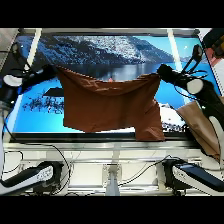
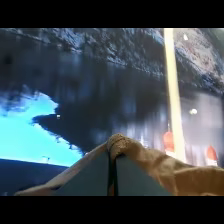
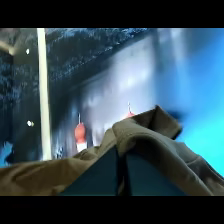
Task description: Fold the clothes and pants, and hang the long-sleeved shirts on hangers.
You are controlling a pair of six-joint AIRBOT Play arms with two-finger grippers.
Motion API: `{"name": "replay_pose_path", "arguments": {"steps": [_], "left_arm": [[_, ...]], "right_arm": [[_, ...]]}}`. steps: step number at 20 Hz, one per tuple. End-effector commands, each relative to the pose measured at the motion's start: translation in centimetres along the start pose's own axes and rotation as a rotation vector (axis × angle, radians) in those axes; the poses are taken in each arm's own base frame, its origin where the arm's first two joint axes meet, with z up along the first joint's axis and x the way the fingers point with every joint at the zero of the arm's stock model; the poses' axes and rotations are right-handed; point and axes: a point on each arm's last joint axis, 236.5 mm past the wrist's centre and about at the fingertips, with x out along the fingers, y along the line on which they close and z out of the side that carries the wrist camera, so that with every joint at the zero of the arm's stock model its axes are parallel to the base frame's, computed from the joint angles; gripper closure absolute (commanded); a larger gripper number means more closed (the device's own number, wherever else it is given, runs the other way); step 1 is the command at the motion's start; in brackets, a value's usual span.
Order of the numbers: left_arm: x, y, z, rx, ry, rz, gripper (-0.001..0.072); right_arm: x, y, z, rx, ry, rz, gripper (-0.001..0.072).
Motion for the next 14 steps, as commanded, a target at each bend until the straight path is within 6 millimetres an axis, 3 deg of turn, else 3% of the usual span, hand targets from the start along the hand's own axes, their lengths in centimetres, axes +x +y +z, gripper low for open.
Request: {"name": "replay_pose_path", "arguments": {"steps": [1,4,5,6,7,8,10,12,13,14], "left_arm": [[2.6,-0.4,-0.5,0.11,-0.027,-0.018,0.0692],[2.7,-0.3,0.0,0.132,-0.048,-0.004,0.0682],[2.6,-0.2,0.0,0.135,-0.048,0.0,0.0573],[2.5,0.0,0.0,0.152,-0.047,0.007,0.0316],[2.4,0.1,0.1,0.168,-0.048,0.013,0.0073],[2.0,0.0,0.3,0.188,-0.047,0.014,0.0008],[0.3,-0.3,0.6,0.262,-0.033,0.012,0.001],[-2.4,-0.1,2.0,0.376,-0.048,0.05,0.0025],[-4.3,0.0,3.1,0.411,-0.071,0.07,0.0126],[-6.4,-0.1,4.3,0.429,-0.102,0.081,0.0313]], "right_arm": [[3.5,-1.7,1.0,0.057,-0.096,-0.005,0.0695],[3.5,-1.9,0.9,-0.13,-0.077,-0.027,0.0665],[3.4,-1.7,0.6,-0.183,-0.049,-0.031,0.0502],[3.2,-1.4,0.7,-0.226,-0.031,-0.031,0.0304],[2.9,-0.9,1.1,-0.269,-0.025,-0.031,0.0226],[2.3,-0.6,1.8,-0.31,-0.024,-0.037,0.0227],[0.6,-1.3,3.7,-0.389,-0.013,-0.089,0.0243],[-1.8,-4.4,5.8,-0.45,0.021,-0.19,0.0313],[-3.4,-6.9,6.9,-0.458,0.044,-0.252,0.0329],[-4.9,-9.5,7.4,-0.443,0.075,-0.304,0.038]]}}
